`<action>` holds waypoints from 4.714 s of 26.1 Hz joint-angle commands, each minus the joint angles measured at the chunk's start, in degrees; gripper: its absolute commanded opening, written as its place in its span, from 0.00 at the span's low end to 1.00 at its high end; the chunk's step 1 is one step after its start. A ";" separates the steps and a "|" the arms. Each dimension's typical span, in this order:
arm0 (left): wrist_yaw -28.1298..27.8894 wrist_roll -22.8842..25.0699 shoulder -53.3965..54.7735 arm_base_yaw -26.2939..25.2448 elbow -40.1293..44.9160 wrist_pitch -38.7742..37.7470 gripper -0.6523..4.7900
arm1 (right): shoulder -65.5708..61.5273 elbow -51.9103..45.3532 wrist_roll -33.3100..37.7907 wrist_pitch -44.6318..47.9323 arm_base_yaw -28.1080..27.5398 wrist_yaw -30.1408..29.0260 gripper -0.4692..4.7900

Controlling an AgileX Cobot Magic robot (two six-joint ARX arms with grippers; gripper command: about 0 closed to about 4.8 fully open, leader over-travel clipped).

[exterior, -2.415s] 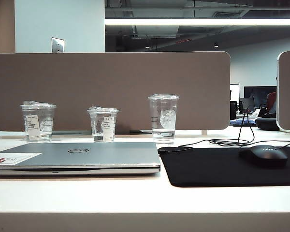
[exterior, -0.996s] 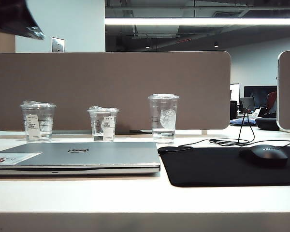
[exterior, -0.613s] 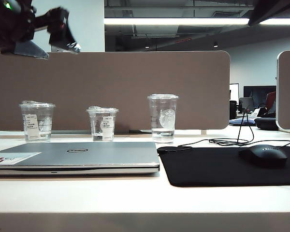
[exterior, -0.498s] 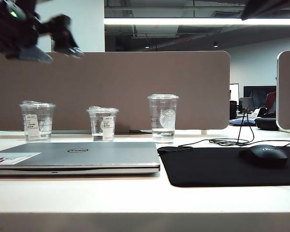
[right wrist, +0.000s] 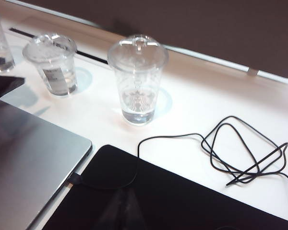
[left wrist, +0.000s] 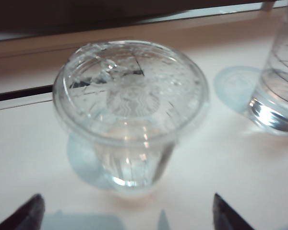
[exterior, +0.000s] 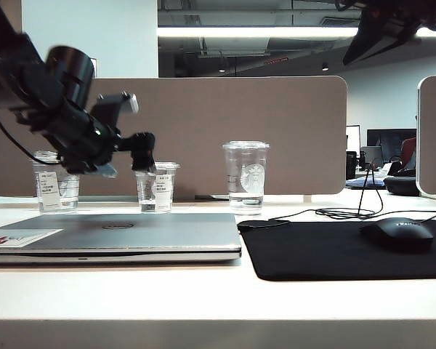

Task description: Pick up the coffee cup on the middle and place it on the right side of the laptop.

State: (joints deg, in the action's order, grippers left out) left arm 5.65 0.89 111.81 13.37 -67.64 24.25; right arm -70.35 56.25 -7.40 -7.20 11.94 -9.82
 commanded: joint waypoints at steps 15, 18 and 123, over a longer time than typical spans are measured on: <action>-0.26 -1.73 14.56 -0.04 -19.45 -5.60 1.00 | -0.24 0.44 -2.10 1.46 -0.39 2.91 0.08; -0.50 -1.70 16.02 -0.04 -20.11 -5.29 1.00 | -0.26 0.44 -2.10 1.42 -0.42 2.93 0.08; 29.05 6.21 3.45 20.57 -22.71 -16.33 0.63 | 3.56 1.66 -9.77 2.43 -6.56 16.63 0.08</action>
State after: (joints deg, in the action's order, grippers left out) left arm 38.35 5.63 114.91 33.21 -90.87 5.96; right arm -67.33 57.58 -17.23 -5.50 5.39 6.63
